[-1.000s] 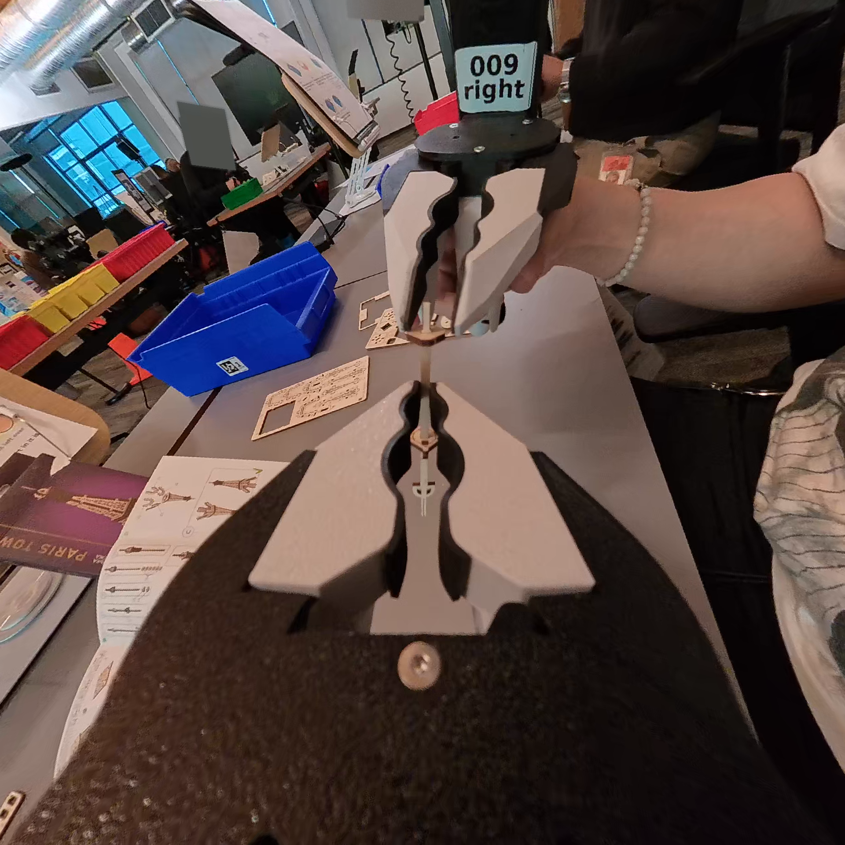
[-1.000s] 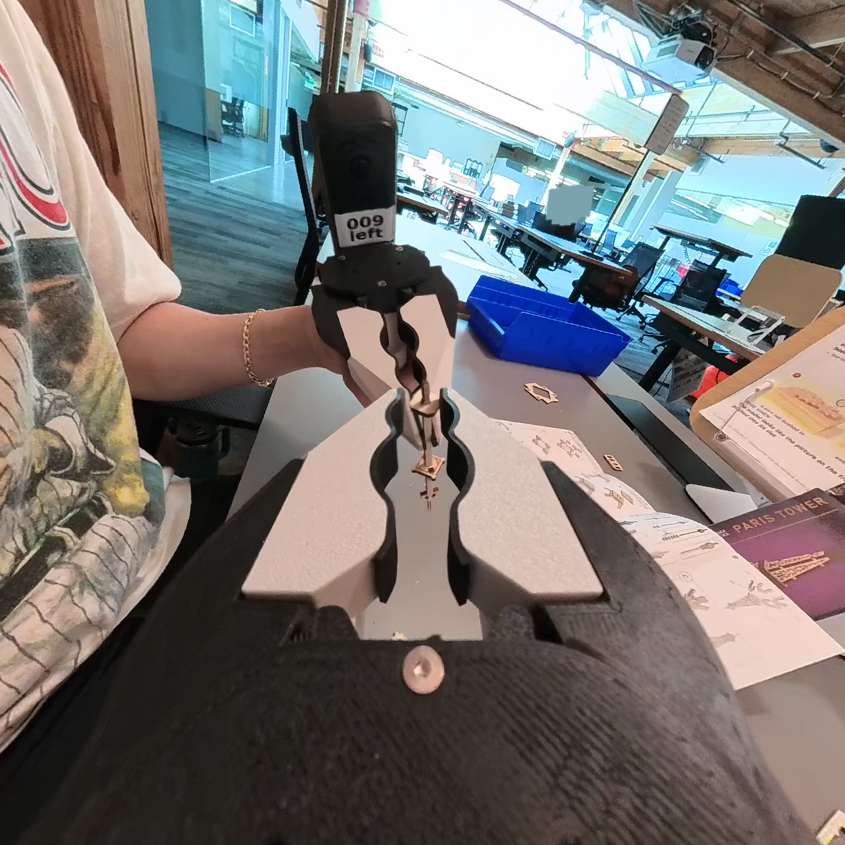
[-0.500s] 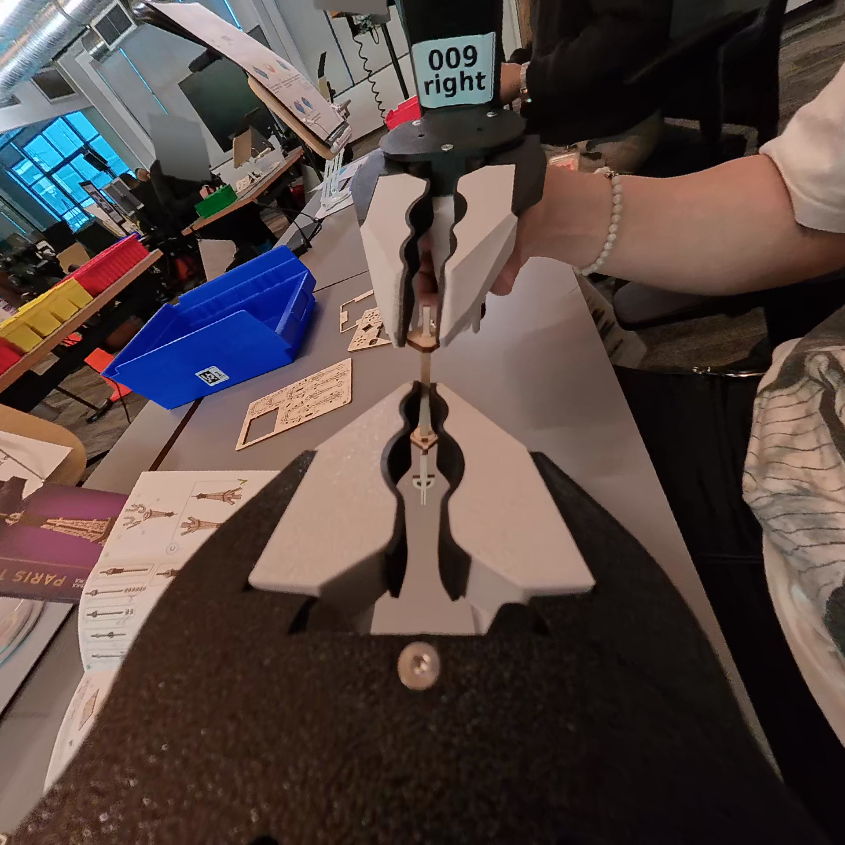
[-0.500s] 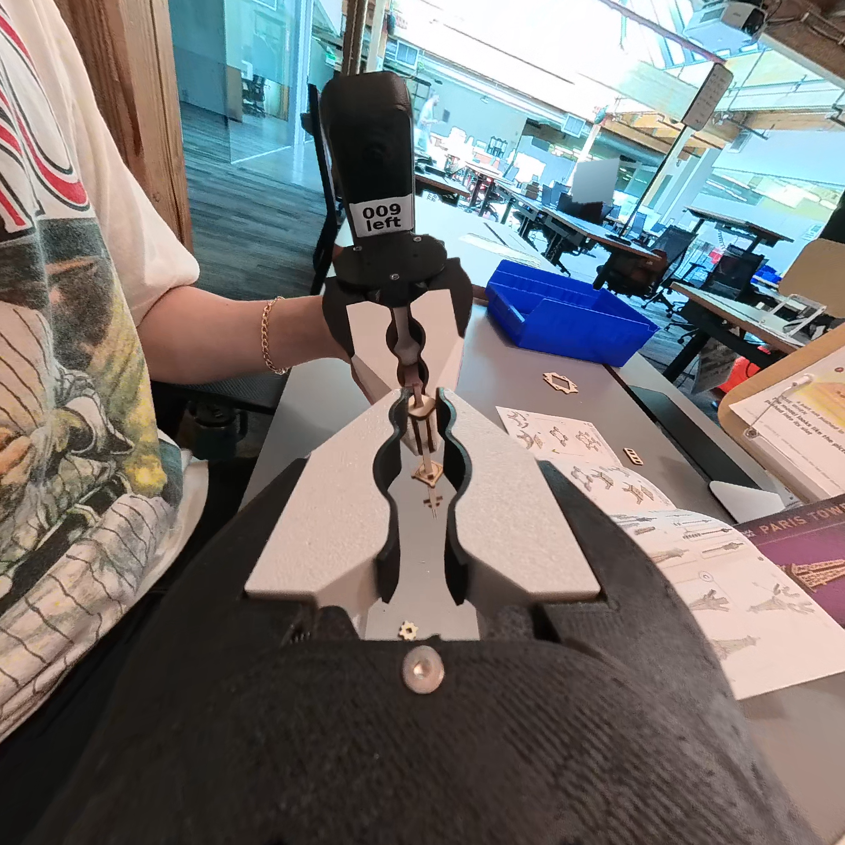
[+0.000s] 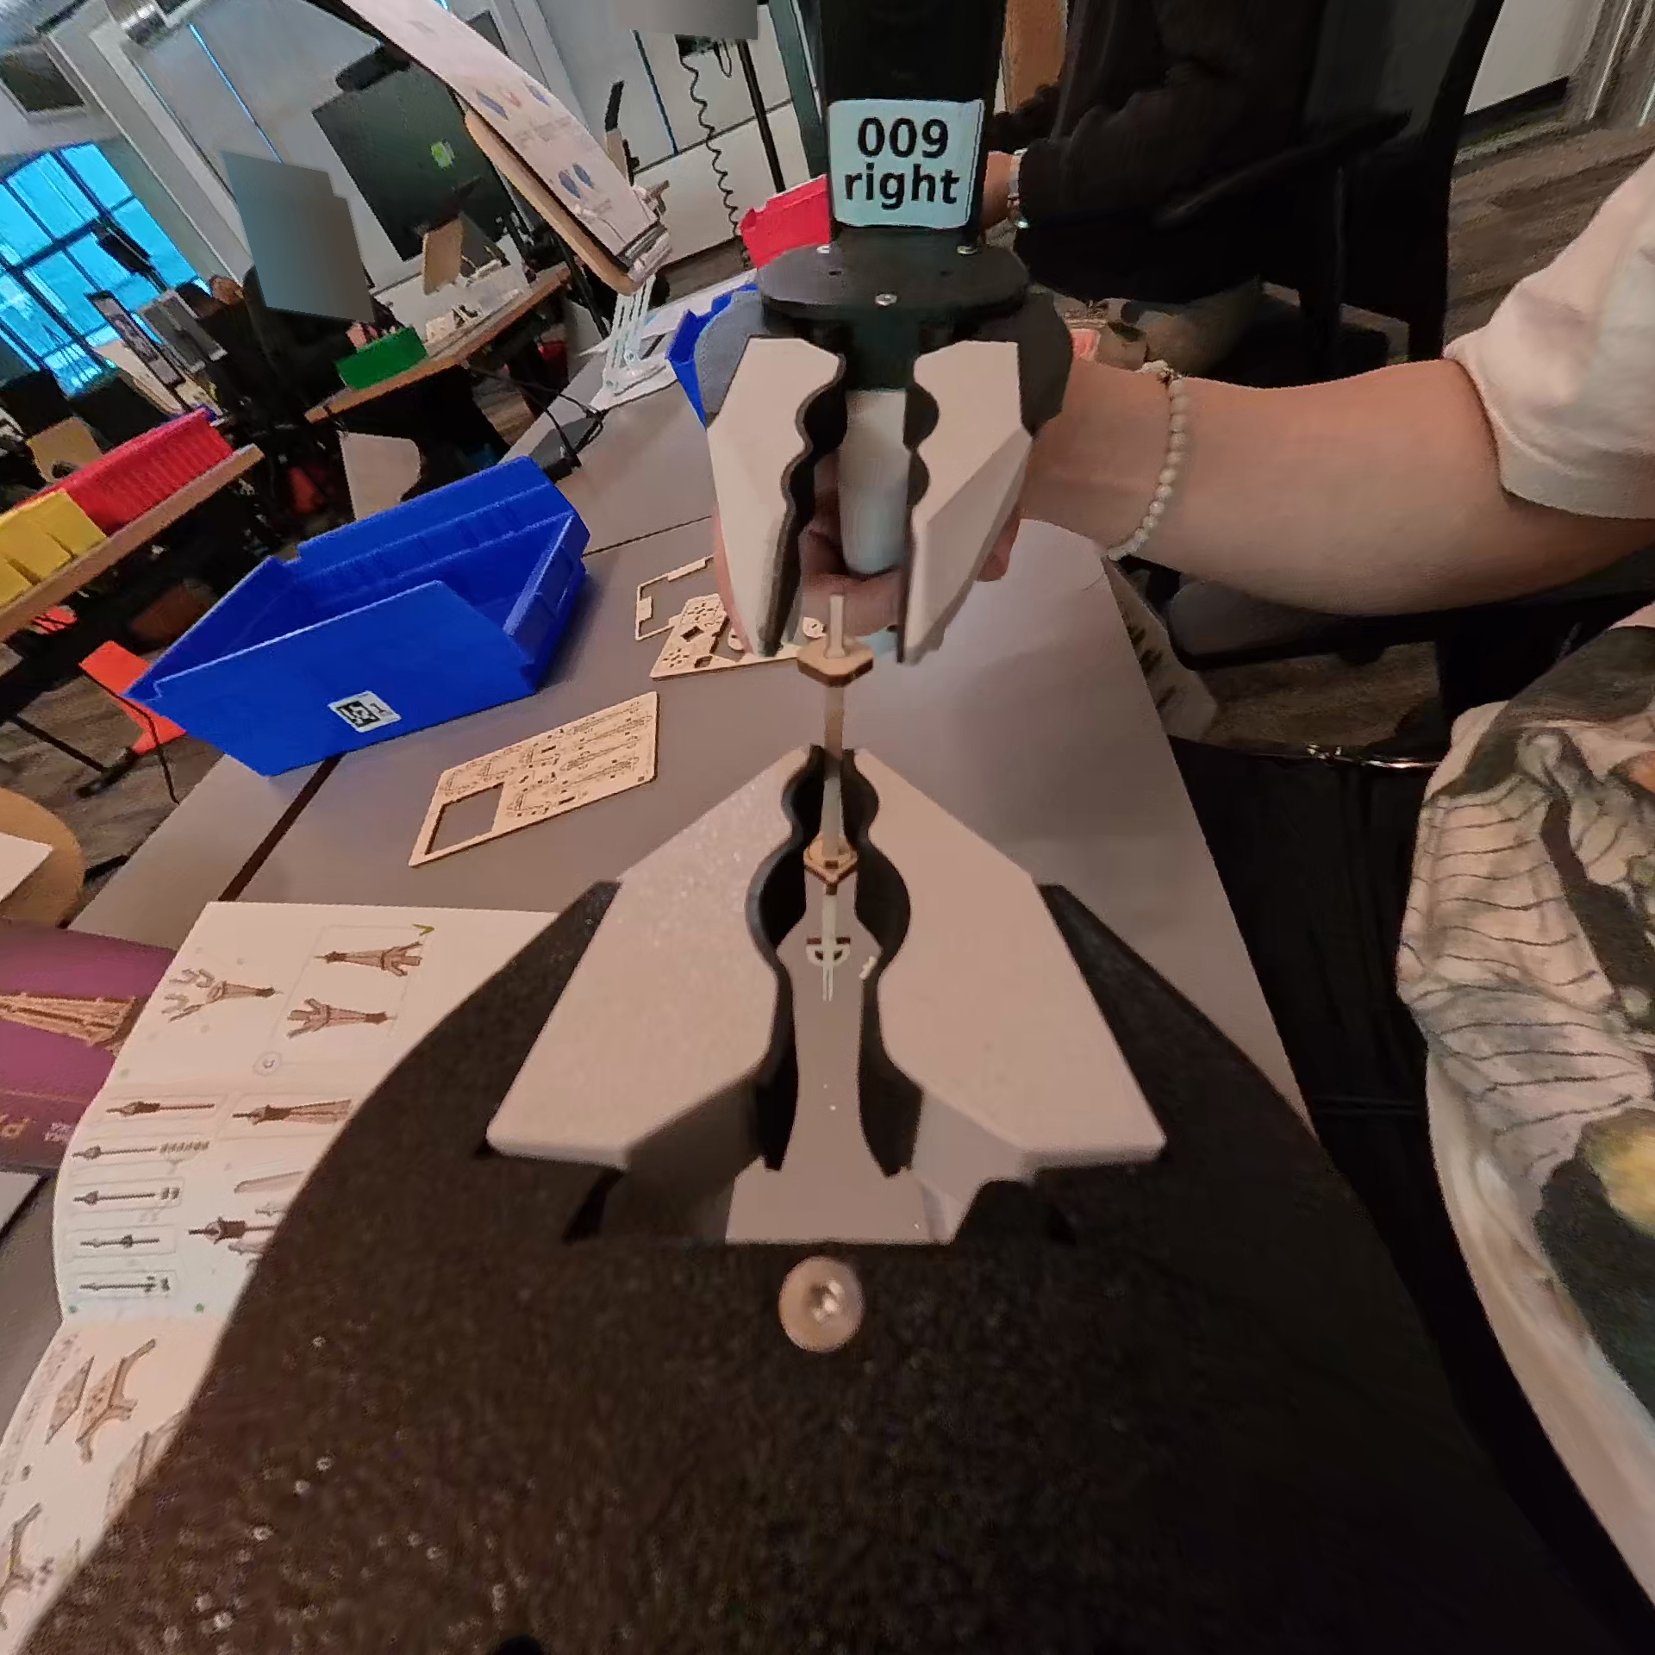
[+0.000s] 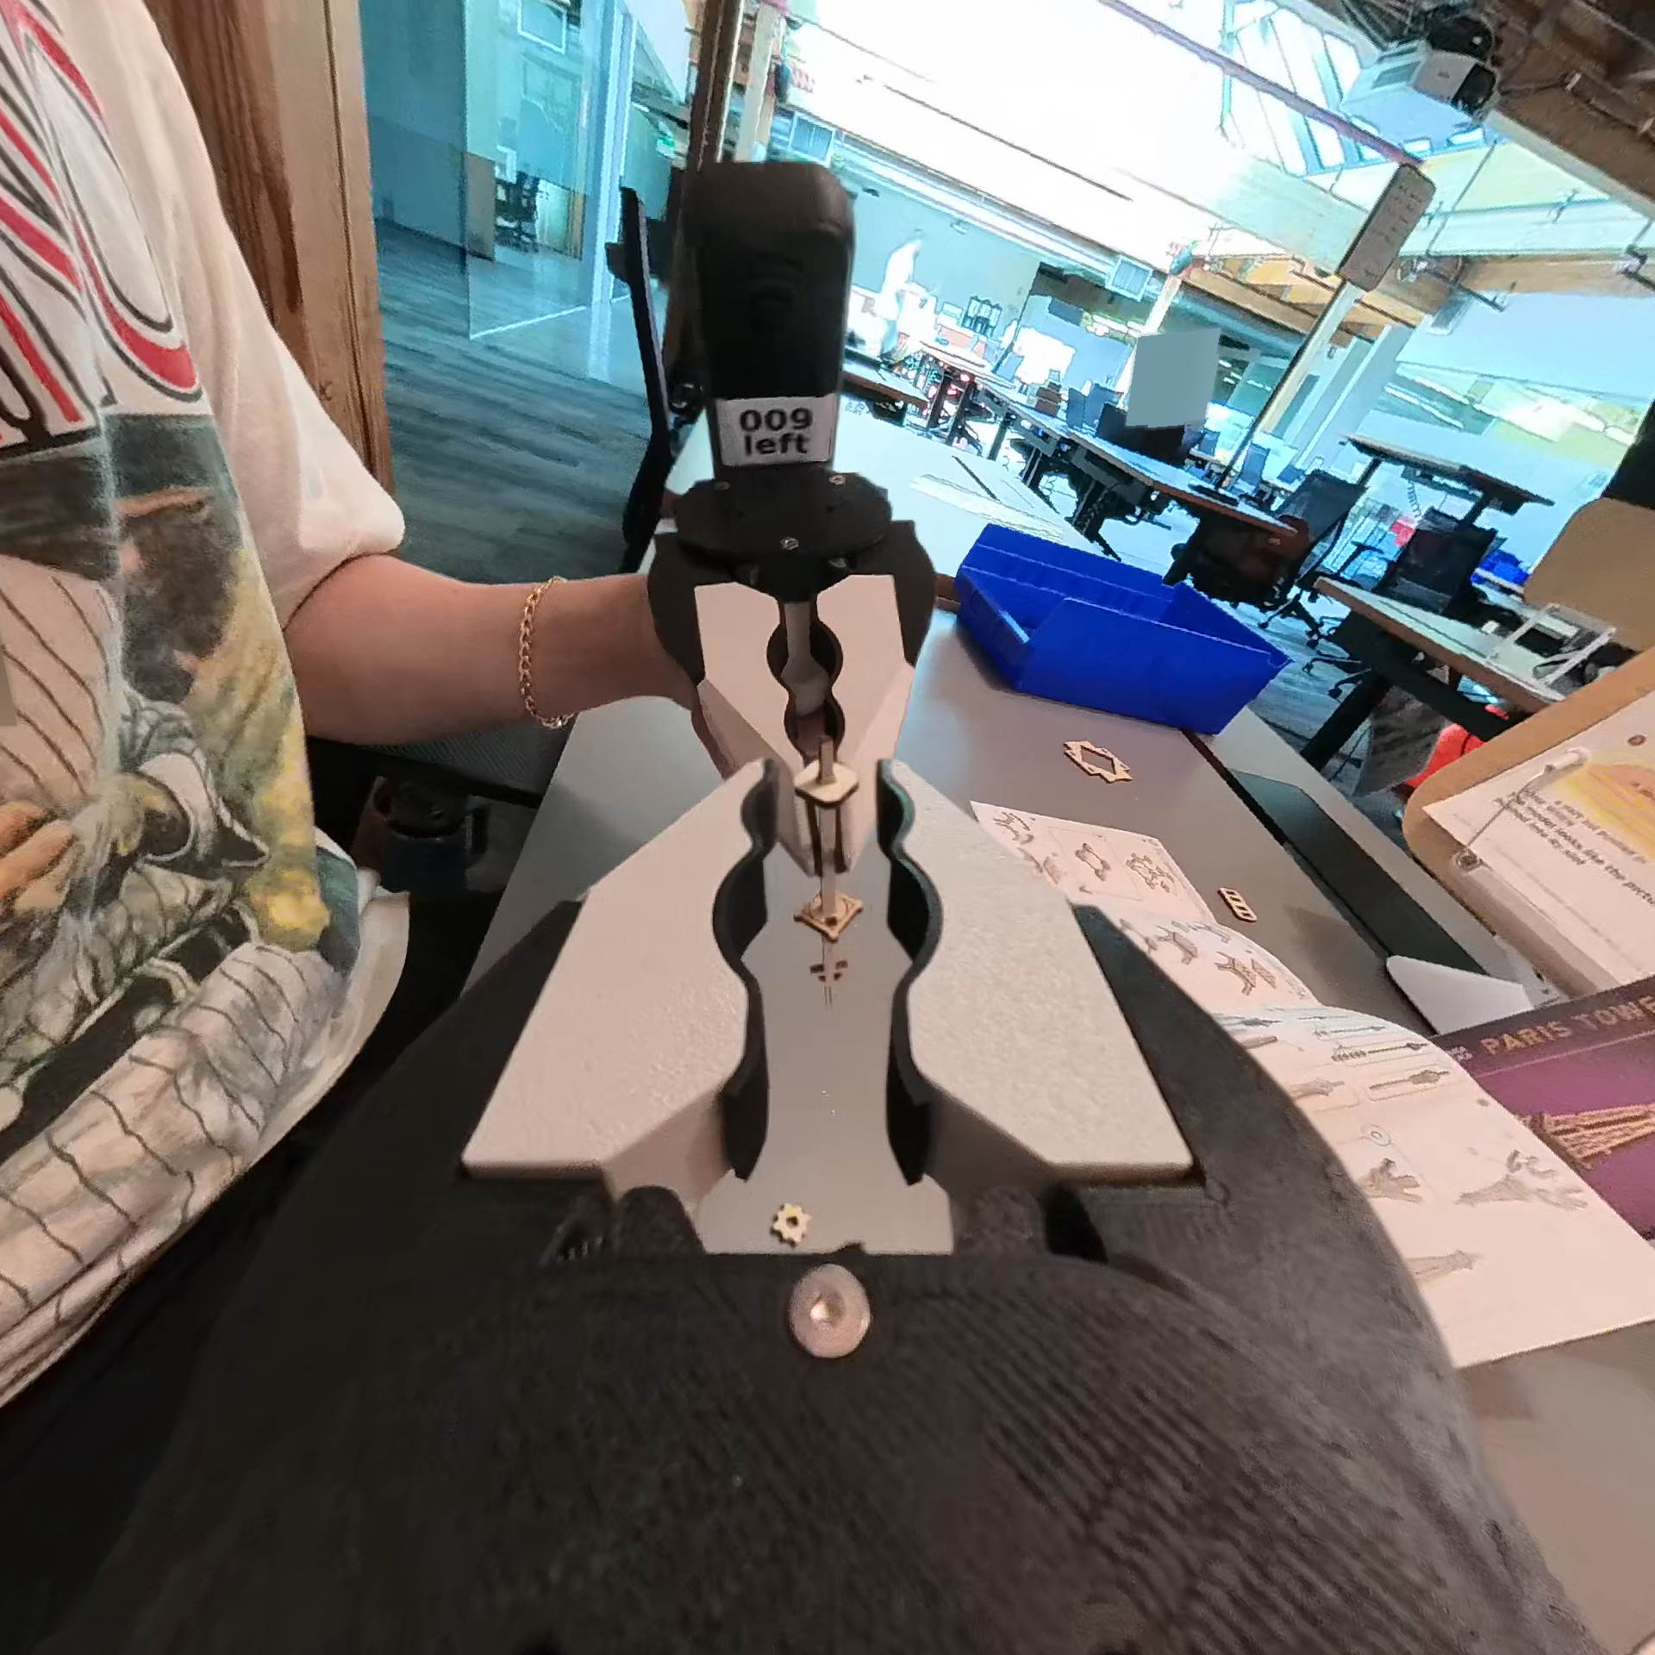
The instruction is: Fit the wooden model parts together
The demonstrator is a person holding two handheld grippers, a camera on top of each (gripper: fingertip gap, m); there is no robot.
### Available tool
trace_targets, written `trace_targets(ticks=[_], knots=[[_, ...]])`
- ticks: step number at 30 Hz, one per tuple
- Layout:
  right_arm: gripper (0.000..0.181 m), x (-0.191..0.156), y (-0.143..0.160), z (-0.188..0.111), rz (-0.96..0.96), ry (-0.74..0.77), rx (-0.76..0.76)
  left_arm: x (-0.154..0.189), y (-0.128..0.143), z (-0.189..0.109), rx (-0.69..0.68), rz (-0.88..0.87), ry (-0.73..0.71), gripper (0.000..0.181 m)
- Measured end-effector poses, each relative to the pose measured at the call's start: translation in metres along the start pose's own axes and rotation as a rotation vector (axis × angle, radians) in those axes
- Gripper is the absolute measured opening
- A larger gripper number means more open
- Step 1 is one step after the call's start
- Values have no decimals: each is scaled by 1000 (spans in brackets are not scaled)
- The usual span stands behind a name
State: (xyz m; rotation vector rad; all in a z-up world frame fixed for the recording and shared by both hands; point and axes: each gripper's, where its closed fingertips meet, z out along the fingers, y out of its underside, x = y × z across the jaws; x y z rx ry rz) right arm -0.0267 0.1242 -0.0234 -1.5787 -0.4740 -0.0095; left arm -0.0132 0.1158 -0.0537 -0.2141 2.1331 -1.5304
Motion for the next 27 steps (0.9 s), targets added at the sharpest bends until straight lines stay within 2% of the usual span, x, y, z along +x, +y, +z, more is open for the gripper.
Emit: trace_targets(ticks=[8,14,19,27], knots=[[27,-15,4,3,-4,-91,3,18,2,-3,-1,-31,134,1],[12,-22,7,9,-17,-128,-8,23,3,0,-11,-22,157,1],[12,-10,8,9,7,-62,-17,10,4,-1,-12,-33,78,1],[12,26,6,14,78,183,-8,-26,3,-6,-44,6,-184,1]])
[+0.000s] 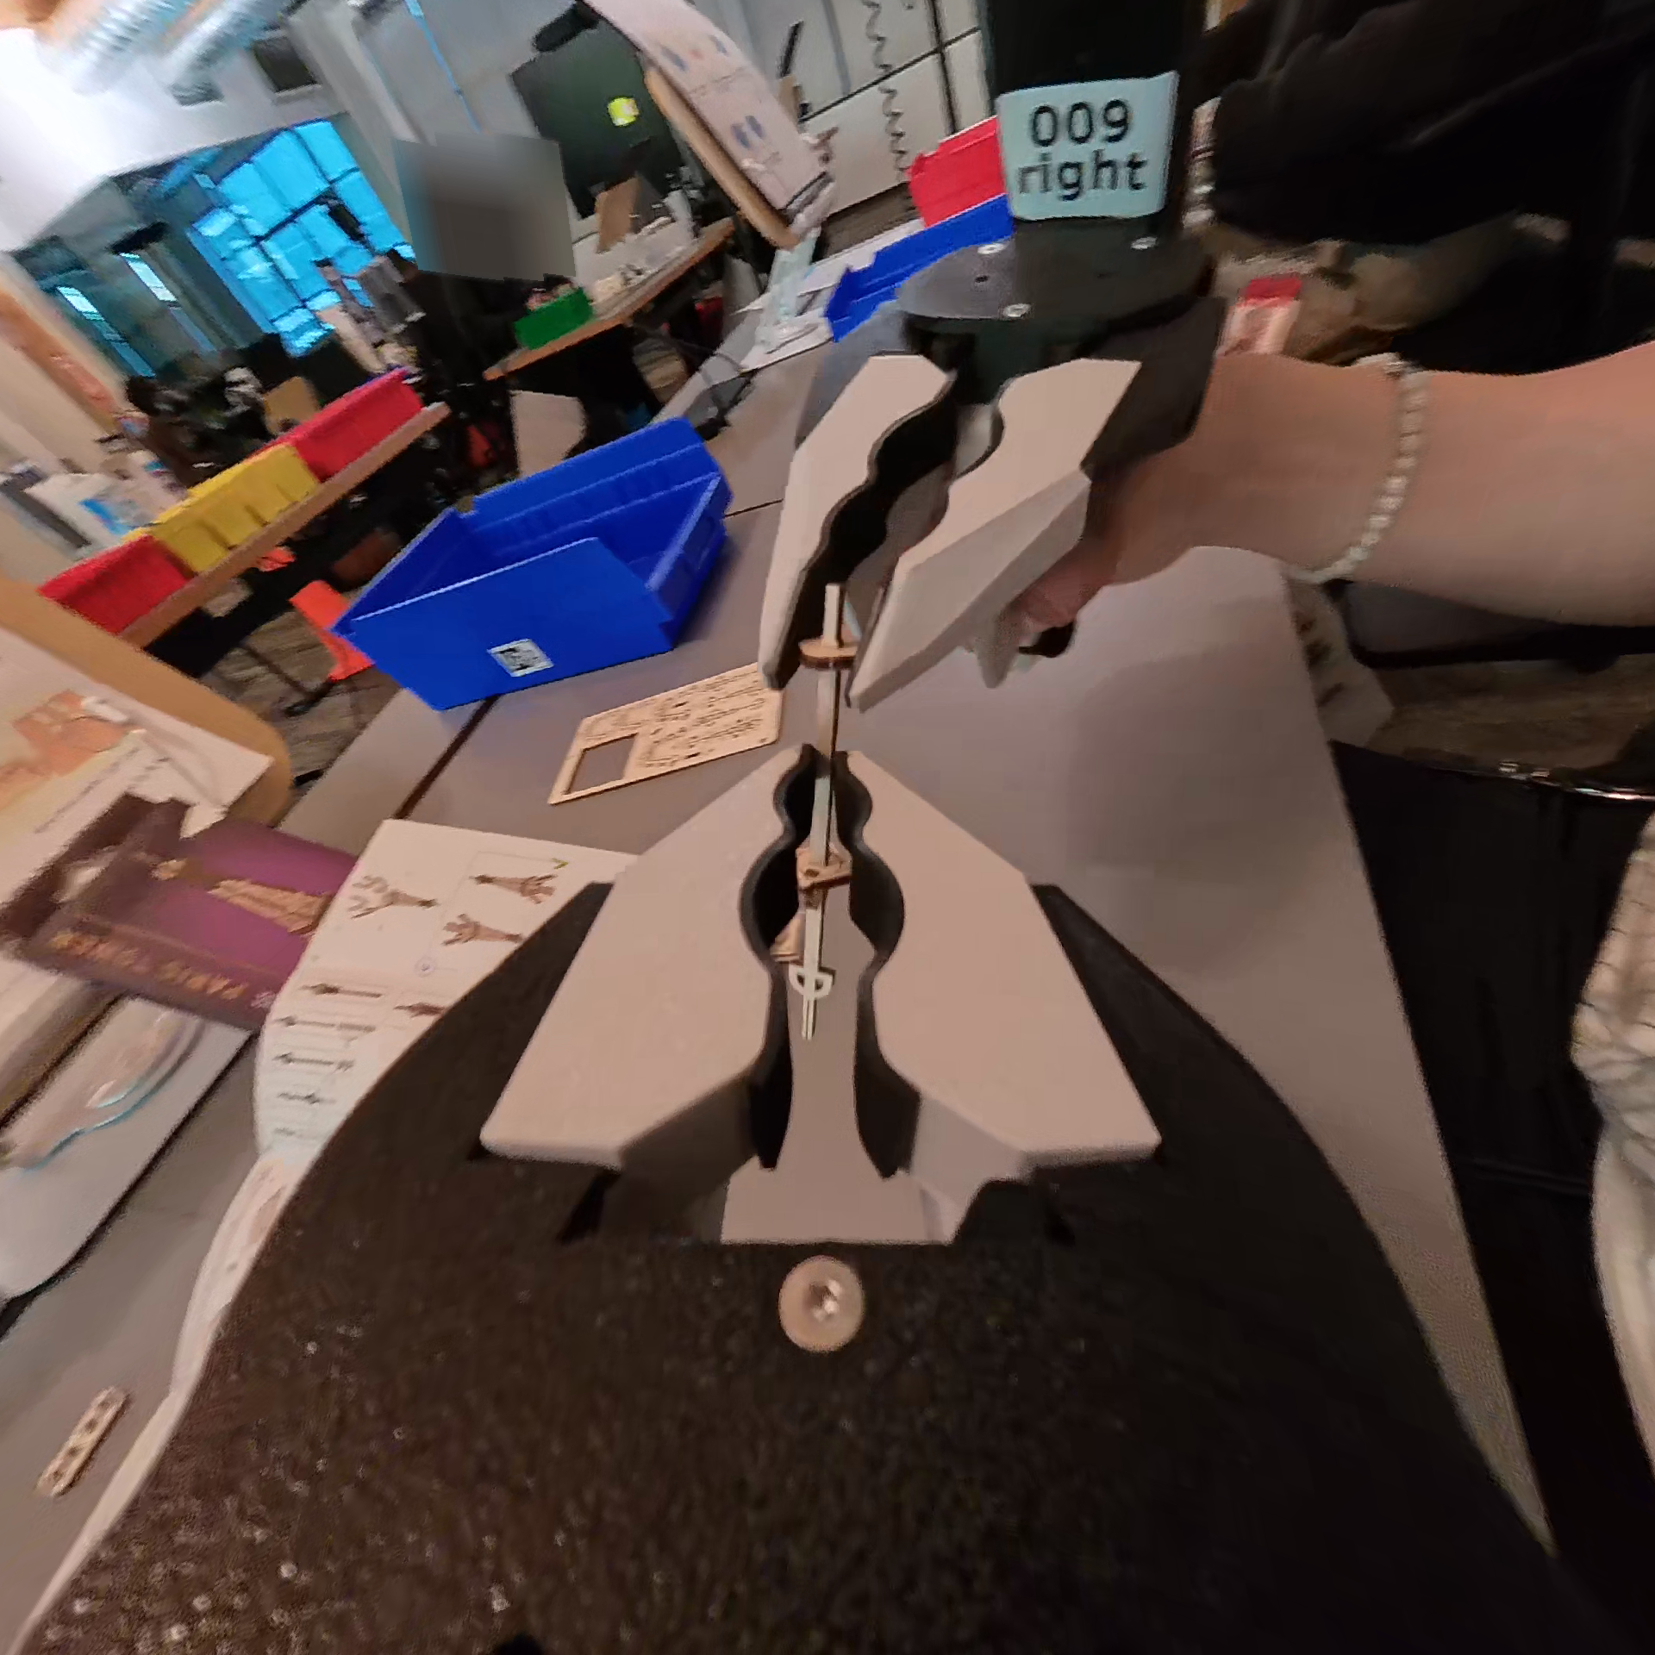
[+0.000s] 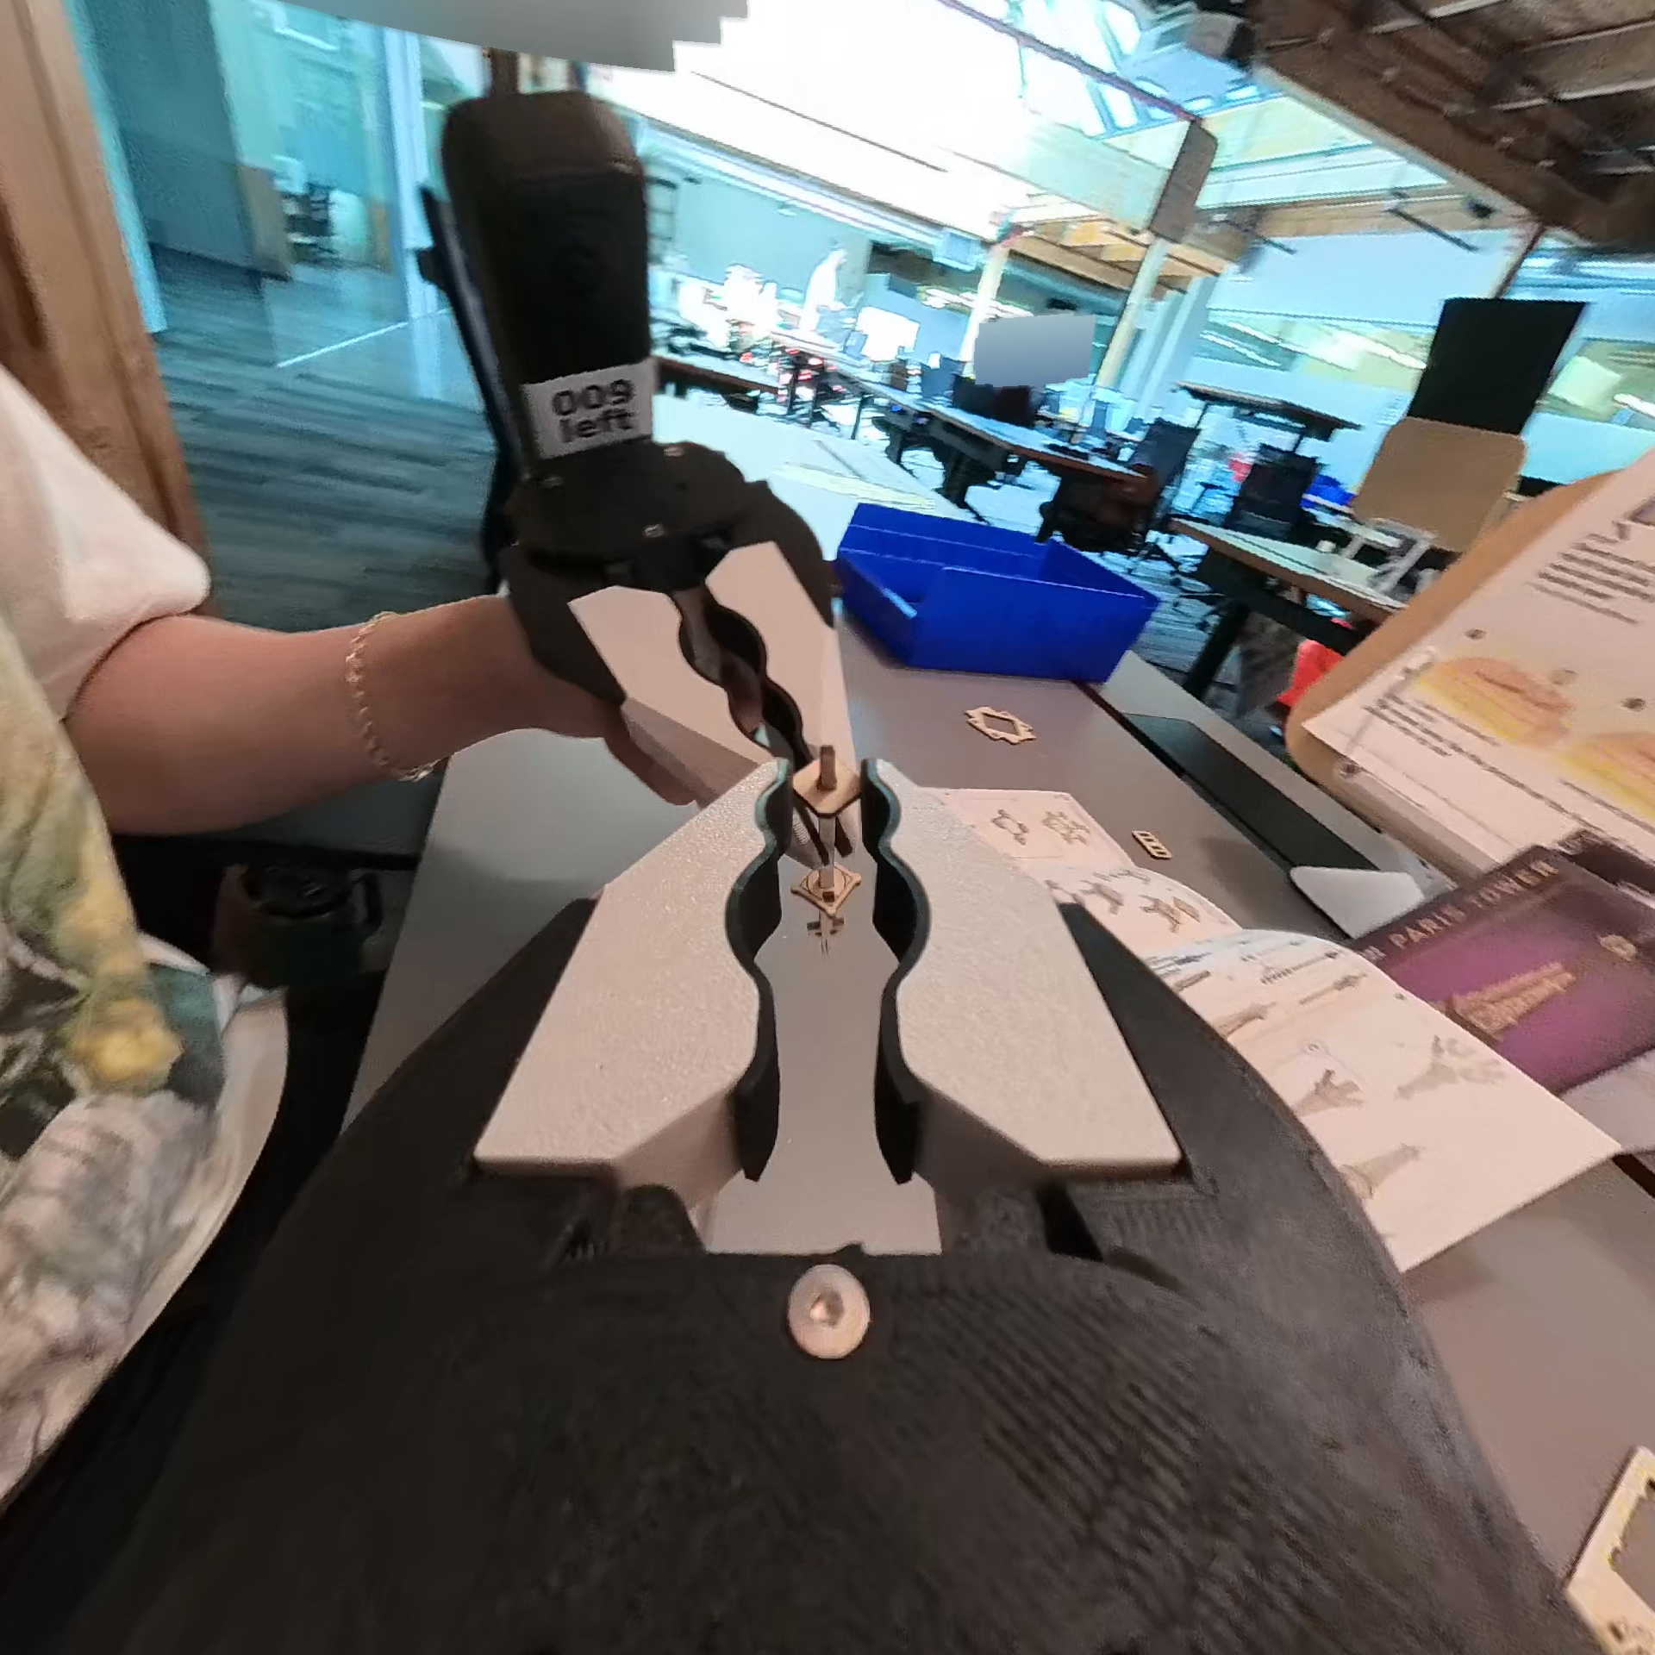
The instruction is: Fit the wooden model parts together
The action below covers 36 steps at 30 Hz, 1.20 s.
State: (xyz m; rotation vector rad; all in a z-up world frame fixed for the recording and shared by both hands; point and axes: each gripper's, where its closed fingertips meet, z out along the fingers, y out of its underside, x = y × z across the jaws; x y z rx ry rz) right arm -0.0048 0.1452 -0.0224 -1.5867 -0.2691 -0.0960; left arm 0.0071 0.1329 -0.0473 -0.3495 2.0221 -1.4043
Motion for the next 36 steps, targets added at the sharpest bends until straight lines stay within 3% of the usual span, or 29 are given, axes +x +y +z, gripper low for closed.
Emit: trace_targets(ticks=[5,9,18,23,31,36], knots=[[12,17,3,5,51,137,18,-20,2,-3,-71,126,-189,1],[12,20,-2,2,103,139,58,-22,-3,-3,-46,144,-223,1],[23,-1,-13,-5,-77,24,39,-6,-9,-3,80,14,-44,1],[17,-11,-21,-15,-89,-49,64,5,-19,-6,166,-47,67,1],[12,-15,-20,-24,-96,-98,65,14,-21,-4,155,-5,105,1],[23,-17,-16,-20,-143,-91,43,21,-21,-3,152,-1,148,1]])
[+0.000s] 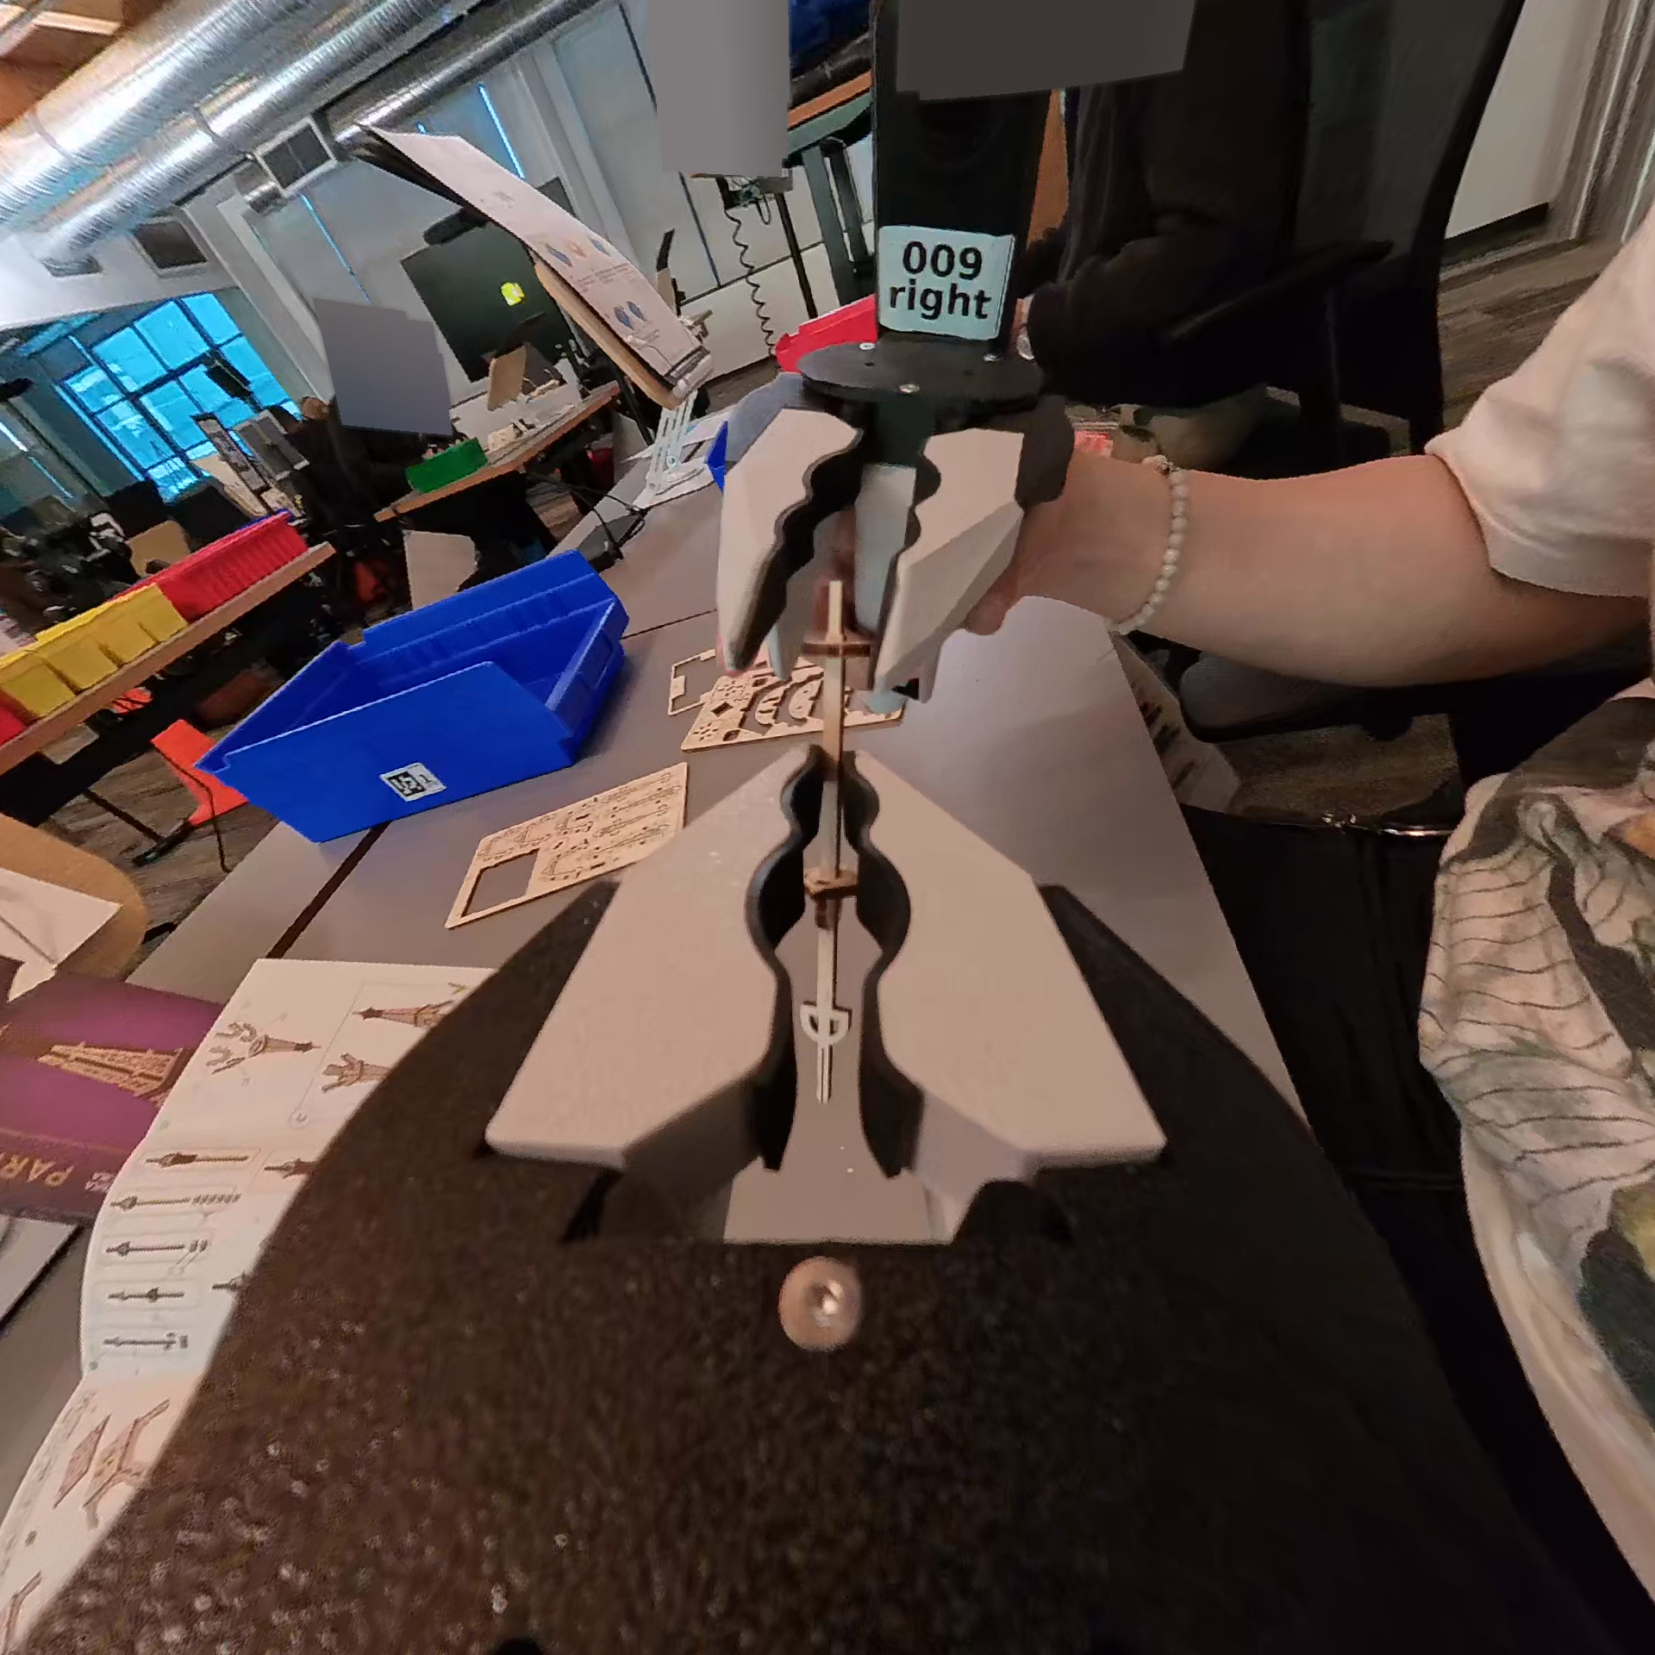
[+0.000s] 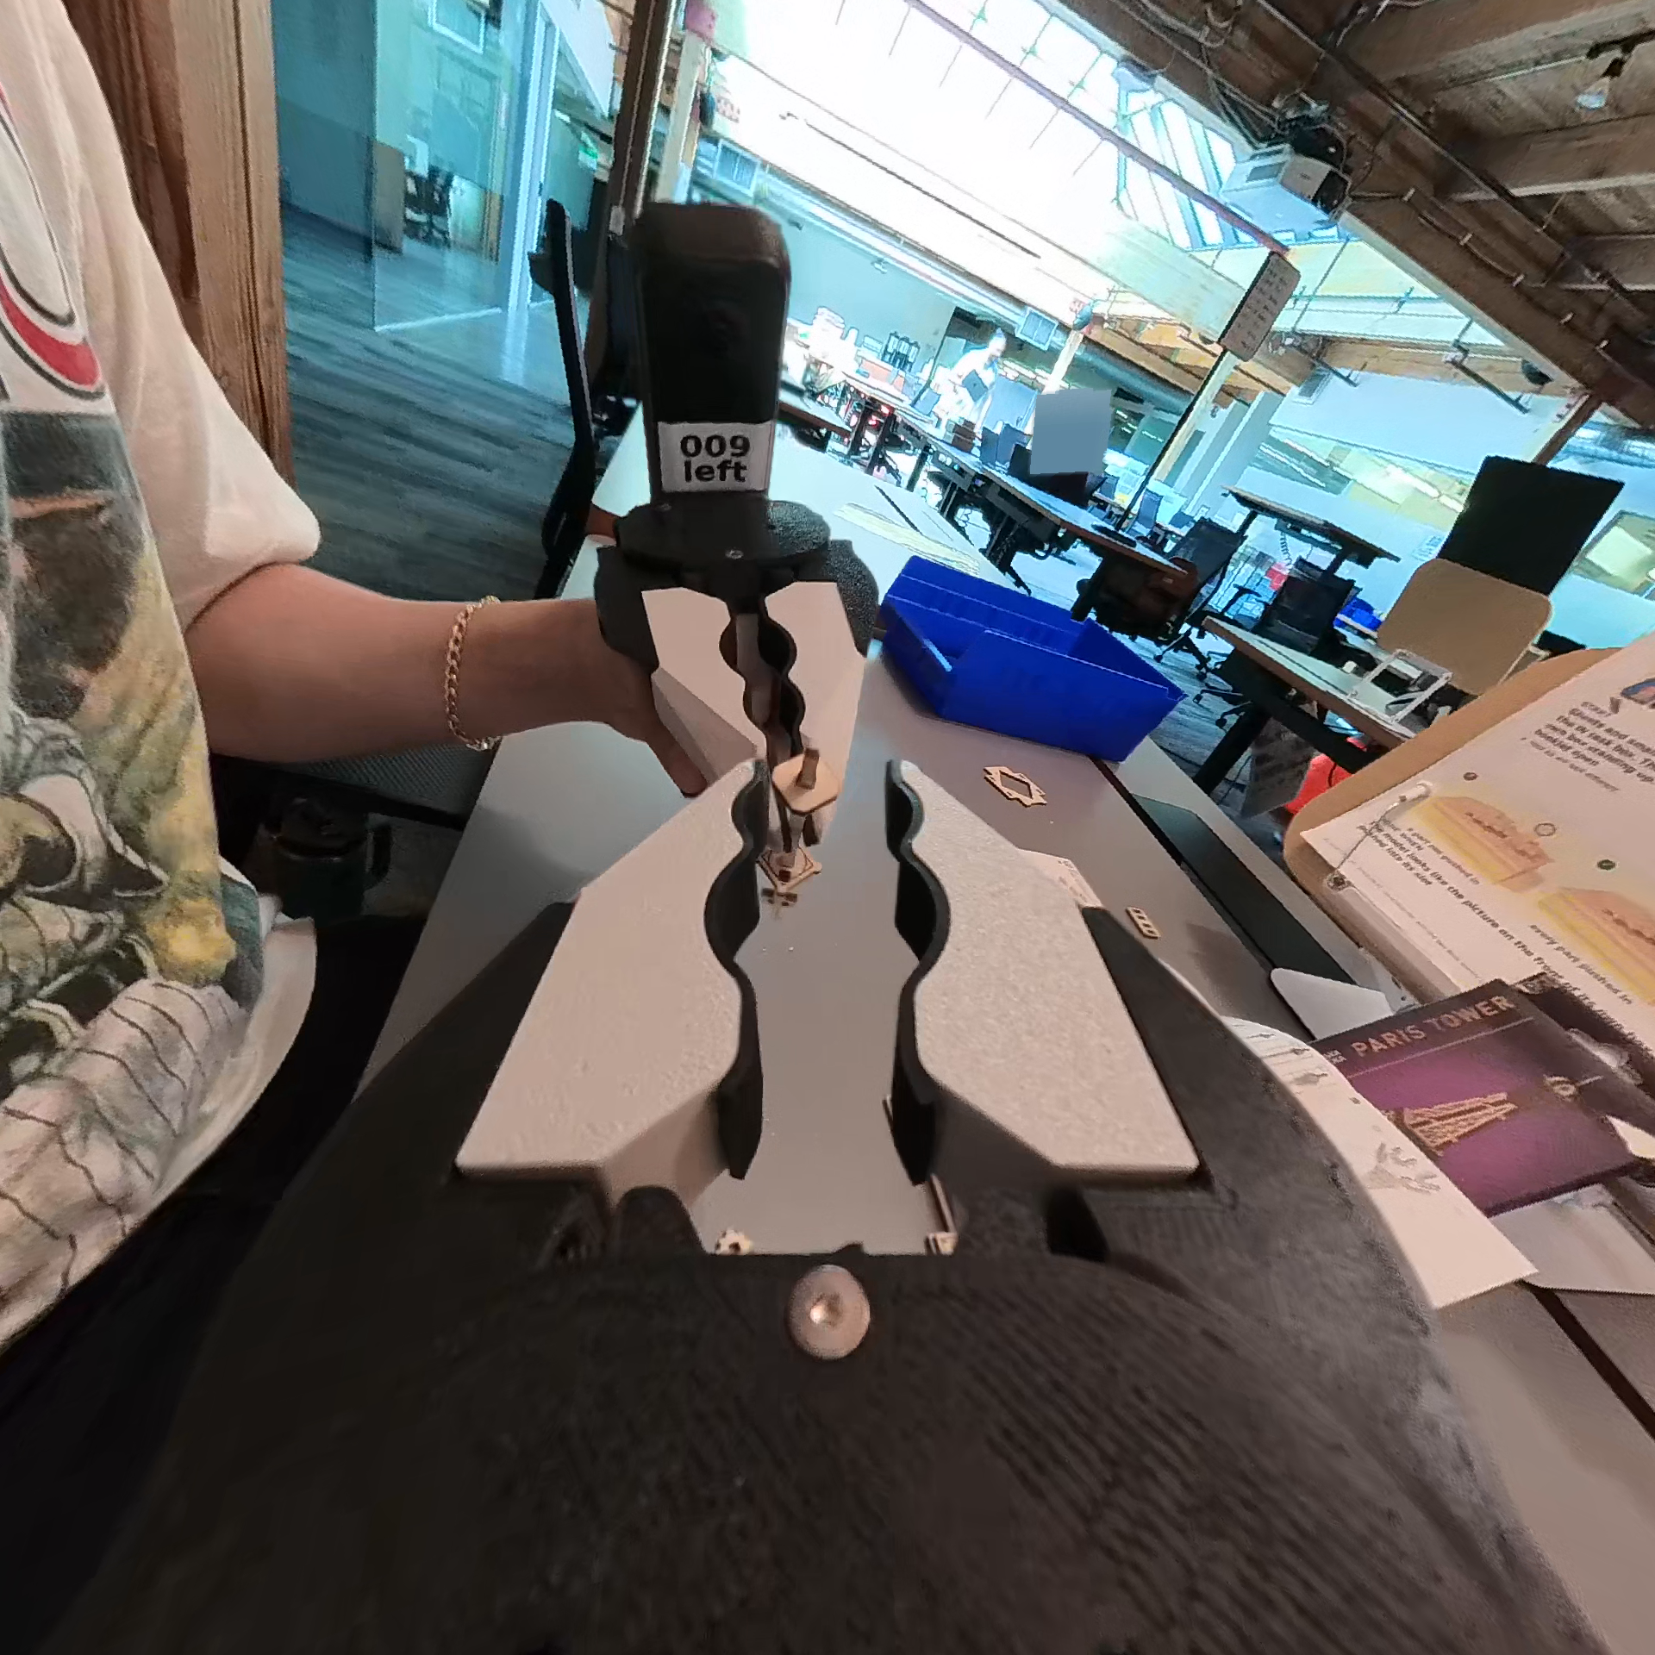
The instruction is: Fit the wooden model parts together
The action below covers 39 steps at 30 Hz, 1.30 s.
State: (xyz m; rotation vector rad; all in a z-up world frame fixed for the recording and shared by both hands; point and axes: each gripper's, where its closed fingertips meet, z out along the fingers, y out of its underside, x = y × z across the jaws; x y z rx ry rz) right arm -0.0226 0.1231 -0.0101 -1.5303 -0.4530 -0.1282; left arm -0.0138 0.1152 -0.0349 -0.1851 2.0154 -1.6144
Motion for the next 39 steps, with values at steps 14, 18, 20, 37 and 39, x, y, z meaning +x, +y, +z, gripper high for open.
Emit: trace_targets(ticks=[14,18,20,37,39], knots=[[11,41,6,15,182,309,-10,-52,-1,-11,-107,236,-486,1],[11,49,8,19,401,395,54,-64,-2,-18,-210,465,-665,2],[12,48,7,20,440,396,73,-64,-1,-18,-261,579,-709,0],[20,29,-20,7,-85,290,3,-51,-23,-23,-5,446,-588,0],[20,25,-22,9,-93,275,12,-48,-26,-23,15,432,-563,0]])
